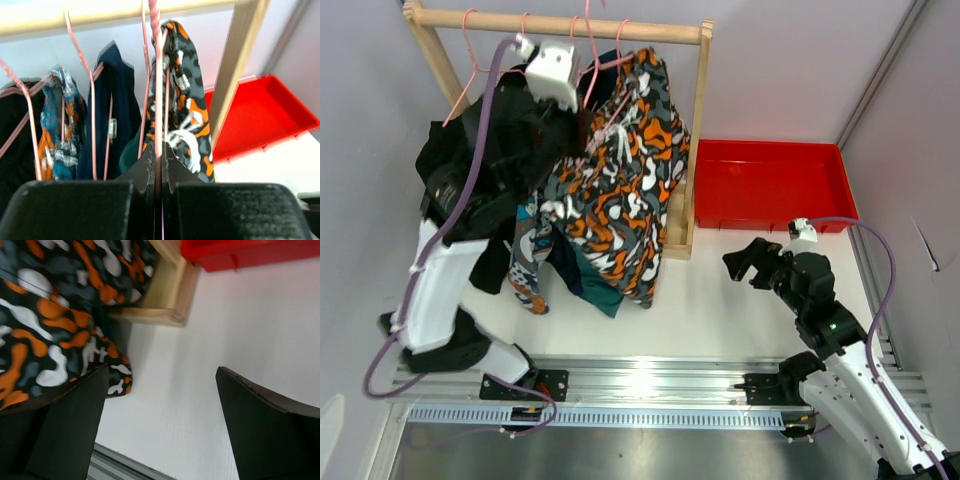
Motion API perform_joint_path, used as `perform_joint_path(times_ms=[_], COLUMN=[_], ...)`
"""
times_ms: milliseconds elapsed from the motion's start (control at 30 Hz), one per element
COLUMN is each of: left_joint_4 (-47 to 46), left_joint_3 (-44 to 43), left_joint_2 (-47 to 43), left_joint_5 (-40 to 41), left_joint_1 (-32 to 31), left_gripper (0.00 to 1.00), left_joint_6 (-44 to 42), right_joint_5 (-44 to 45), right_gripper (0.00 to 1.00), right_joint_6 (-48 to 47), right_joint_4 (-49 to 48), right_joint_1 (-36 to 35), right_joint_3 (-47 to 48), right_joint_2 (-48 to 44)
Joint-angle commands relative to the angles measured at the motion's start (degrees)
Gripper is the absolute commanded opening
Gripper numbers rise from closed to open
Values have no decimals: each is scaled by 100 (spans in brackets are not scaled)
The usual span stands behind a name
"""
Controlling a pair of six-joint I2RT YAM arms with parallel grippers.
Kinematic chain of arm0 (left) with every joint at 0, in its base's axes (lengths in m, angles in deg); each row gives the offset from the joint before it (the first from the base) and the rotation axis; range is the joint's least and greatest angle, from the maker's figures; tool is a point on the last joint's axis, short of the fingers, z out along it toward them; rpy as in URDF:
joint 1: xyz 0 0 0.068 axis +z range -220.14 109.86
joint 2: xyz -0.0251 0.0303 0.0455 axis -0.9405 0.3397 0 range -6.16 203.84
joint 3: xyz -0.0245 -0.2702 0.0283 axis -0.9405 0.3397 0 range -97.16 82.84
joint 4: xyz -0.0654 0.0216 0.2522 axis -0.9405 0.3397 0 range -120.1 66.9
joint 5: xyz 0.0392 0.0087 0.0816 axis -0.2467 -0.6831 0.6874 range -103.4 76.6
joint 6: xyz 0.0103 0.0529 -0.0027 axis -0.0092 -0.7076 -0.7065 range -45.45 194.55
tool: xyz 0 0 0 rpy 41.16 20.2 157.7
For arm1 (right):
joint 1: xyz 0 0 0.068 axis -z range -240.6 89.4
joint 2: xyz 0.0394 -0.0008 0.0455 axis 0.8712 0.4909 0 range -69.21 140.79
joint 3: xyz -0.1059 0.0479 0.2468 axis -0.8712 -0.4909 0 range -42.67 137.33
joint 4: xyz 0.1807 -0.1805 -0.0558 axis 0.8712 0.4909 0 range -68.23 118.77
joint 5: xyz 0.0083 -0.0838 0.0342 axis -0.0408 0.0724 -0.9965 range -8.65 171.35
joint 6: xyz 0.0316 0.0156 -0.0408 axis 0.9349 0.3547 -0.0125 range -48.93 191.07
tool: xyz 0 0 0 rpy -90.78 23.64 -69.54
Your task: Remove the shorts from the hanger
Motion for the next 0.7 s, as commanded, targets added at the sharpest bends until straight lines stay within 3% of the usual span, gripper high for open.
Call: perform_joint_path(times_ms=[0, 100, 300, 500, 667], left_joint_4=[457, 289, 447, 597, 895], left_joint_3=[1857, 3183, 4139, 3351, 2690], left_joint_2=[-858, -1958, -3083, -3340, -3085], left_joint_5=[-486, -925, -2358, -3245, -3378], left_joint_1=[-64, -143, -275, -328, -328], left_gripper=[0, 0, 0, 0, 0], left_joint_6=[311, 504, 830, 1050, 1111], right_joint_5=[-930, -1634, -2681, -2490, -2341], right_gripper=[95, 98, 99, 99, 100], right_joint_6=[-404, -614, -729, -1318, -1354], right_joint_4=[-836, -1310, -2093, -1970, -2163], right_joint_1=[-31, -40, -136, -523, -708], right_joint_3=[439, 650, 1318, 2144, 2172], right_joint_2=[-95, -131, 360, 1186, 1538])
